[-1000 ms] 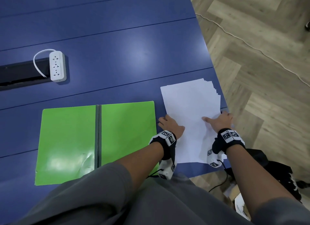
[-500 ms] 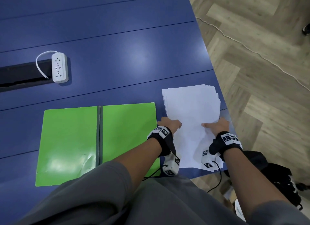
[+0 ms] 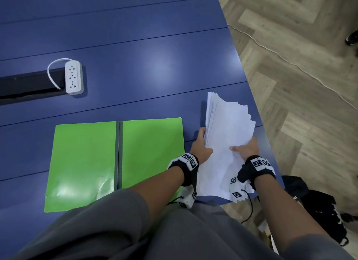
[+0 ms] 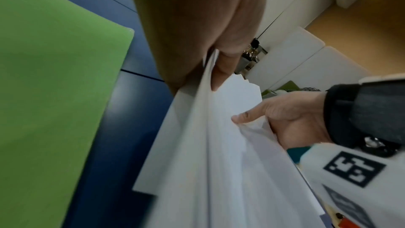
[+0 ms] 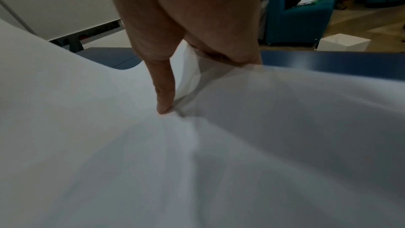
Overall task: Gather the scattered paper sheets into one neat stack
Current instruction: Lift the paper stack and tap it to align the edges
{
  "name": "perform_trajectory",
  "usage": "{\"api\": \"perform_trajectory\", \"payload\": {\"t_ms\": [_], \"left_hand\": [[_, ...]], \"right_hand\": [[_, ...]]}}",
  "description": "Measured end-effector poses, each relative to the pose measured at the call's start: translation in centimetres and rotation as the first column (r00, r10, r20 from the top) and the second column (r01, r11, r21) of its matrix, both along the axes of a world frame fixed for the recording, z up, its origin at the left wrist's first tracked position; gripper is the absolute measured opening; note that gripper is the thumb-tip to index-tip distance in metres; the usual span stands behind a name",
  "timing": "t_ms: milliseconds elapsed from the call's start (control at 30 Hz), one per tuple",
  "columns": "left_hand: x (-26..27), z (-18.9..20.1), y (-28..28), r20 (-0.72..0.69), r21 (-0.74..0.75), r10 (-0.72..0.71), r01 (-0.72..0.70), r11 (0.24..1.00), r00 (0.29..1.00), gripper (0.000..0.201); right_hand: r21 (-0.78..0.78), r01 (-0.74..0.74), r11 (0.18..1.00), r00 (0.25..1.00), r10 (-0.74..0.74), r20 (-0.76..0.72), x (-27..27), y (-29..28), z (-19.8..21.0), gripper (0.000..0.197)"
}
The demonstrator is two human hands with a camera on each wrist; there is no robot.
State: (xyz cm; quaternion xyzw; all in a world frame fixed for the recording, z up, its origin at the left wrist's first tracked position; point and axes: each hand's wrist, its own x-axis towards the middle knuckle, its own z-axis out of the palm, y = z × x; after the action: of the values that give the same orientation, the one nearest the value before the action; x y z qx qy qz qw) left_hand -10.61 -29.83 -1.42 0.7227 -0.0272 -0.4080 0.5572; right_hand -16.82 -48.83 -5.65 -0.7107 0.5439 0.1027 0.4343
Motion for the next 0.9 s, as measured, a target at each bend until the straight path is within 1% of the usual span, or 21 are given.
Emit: {"api": "perform_trajectory", "payload": {"t_ms": [67,100,167,200,267,333,400,467,500,567,633,667,733,800,833,867,900], "left_hand": [[0.7,0.4,1.1,0.021,-0.078,0.006,-0.004,0.997,1.000,0.066],[1.1,0.6,1.9,0.008,-0.124,0.017,-0.016,0.992,1.000,0.068],[2.3,1.4,3.7,-0.059,-0.213,0.055,-0.066,0.975,0.997,0.071],[3.0,1.6,4.8,-0.087,-0.234,0.075,-0.094,0.968,0.993,0.072],[4.2,2.2,7.1,-0.129,-0.253,0.122,-0.152,0.955,0.984,0.075],[5.2,2.7,9.5,-0.149,-0.268,0.169,-0.204,0.942,0.974,0.079],[5.7,3.3,11.8,-0.171,-0.277,0.213,-0.254,0.927,0.962,0.082],[5.8,3.7,14.1,-0.194,-0.277,0.262,-0.309,0.910,0.945,0.083],[5.8,3.8,15.2,-0.201,-0.278,0.283,-0.331,0.902,0.938,0.083],[5.6,3.6,17.5,-0.195,-0.268,0.312,-0.357,0.895,0.930,0.085],[5.4,3.3,19.8,-0.165,-0.234,0.345,-0.377,0.896,0.924,0.088],[5.3,3.1,20.9,-0.155,-0.211,0.366,-0.392,0.895,0.918,0.090],[4.9,2.8,23.0,-0.148,-0.174,0.409,-0.431,0.885,0.900,0.089],[4.5,2.4,25.0,-0.127,-0.130,0.448,-0.463,0.877,0.885,0.082],[4.3,2.0,25.9,-0.103,-0.098,0.462,-0.471,0.877,0.881,0.080],[4.1,1.7,26.7,-0.066,-0.049,0.461,-0.464,0.884,0.885,0.080],[4.0,1.3,27.4,-0.023,0.012,0.442,-0.442,0.897,0.897,0.081]], "right_hand": [[0.053,0.001,0.999,1.000,-0.002,0.029,-0.4,-0.1,-0.6,0.078],[0.075,-0.008,0.997,0.999,0.005,0.033,-0.6,-0.2,-0.9,0.084],[0.092,-0.068,0.993,0.997,0.063,0.055,-0.6,-0.4,-1.9,0.099],[0.100,-0.103,0.990,0.992,0.094,0.083,-0.4,0.0,-1.7,0.104],[0.156,-0.144,0.977,0.978,0.116,0.175,0.4,1.1,-0.9,0.106],[0.250,-0.163,0.955,0.955,0.088,0.284,1.4,3.1,0.9,0.102],[0.402,-0.168,0.900,0.931,0.011,0.366,2.5,5.4,2.8,0.100],[0.545,-0.239,0.803,0.911,-0.008,0.412,3.5,7.6,4.1,0.102],[0.583,-0.278,0.763,0.905,0.005,0.426,4.0,8.8,4.7,0.100],[0.630,-0.318,0.708,0.893,0.000,0.451,4.7,10.5,5.0,0.094],[0.656,-0.320,0.683,0.895,-0.010,0.446,5.1,12.1,5.2,0.092],[0.654,-0.329,0.681,0.898,0.012,0.440,5.4,12.8,5.4,0.093],[0.641,-0.385,0.665,0.892,0.091,0.442,5.9,14.7,5.7,0.093],[0.627,-0.434,0.647,0.881,0.157,0.447,6.5,16.7,5.5,0.091],[0.615,-0.453,0.646,0.875,0.190,0.445,6.9,17.8,5.3,0.086],[0.574,-0.476,0.666,0.867,0.247,0.433,7.3,18.9,5.2,0.077],[0.501,-0.514,0.696,0.851,0.338,0.402,7.9,20.0,5.0,0.068]]}}
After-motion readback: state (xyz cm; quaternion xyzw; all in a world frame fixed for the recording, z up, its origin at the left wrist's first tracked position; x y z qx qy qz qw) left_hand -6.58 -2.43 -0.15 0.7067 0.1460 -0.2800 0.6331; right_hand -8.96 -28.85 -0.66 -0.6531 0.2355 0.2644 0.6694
